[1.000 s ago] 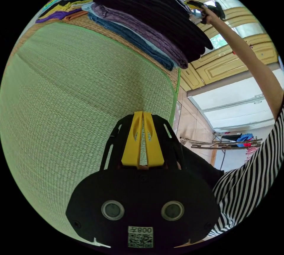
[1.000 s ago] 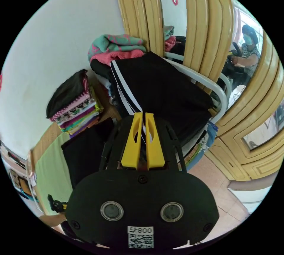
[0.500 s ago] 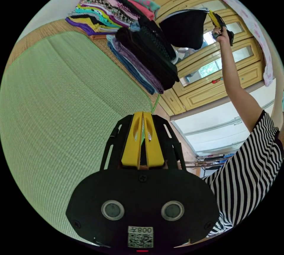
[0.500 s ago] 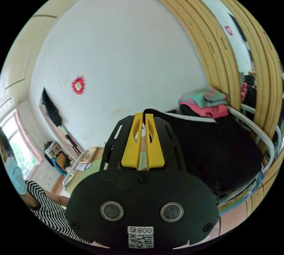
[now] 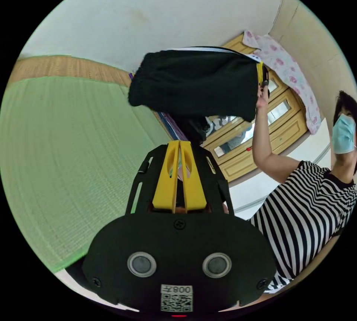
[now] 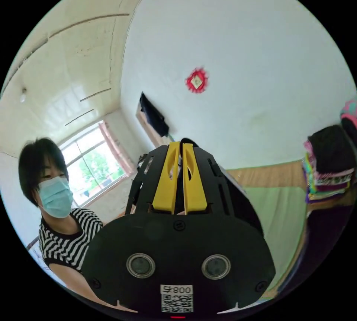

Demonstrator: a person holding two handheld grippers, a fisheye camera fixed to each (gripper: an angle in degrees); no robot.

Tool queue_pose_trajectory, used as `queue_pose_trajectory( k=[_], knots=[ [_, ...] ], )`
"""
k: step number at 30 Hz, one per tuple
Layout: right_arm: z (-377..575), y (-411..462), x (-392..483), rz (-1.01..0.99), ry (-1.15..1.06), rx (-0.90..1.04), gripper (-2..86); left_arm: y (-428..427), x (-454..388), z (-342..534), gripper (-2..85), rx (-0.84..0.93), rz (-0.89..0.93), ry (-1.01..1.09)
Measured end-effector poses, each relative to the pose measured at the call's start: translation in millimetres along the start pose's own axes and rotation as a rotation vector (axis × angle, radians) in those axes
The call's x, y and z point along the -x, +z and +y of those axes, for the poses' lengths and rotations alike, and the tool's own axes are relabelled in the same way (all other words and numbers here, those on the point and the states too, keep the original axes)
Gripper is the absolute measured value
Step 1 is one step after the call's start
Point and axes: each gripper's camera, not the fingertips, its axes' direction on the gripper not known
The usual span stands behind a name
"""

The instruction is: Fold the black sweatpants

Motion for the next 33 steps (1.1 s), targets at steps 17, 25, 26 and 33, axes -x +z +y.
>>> queue_pose_trajectory(
  k=[17, 25, 26, 33],
  knots=[
    [249, 179, -26, 0.045, 0.757, 0.15, 0.9, -158, 193, 207, 7.6, -0.105, 0.084, -0.469],
    [222, 238, 16, 0.099, 0.719, 0.234, 1.1, -171, 280, 187, 12.1, -0.159, 0.157, -0.611],
    [217, 248, 22, 0.109, 0.709, 0.258, 1.1, -173, 291, 186, 11.9, -0.148, 0.151, -0.634],
    [186, 302, 59, 0.212, 0.647, 0.42, 1.4, -185, 332, 197, 3.4, -0.115, 0.166, -0.661]
  ],
)
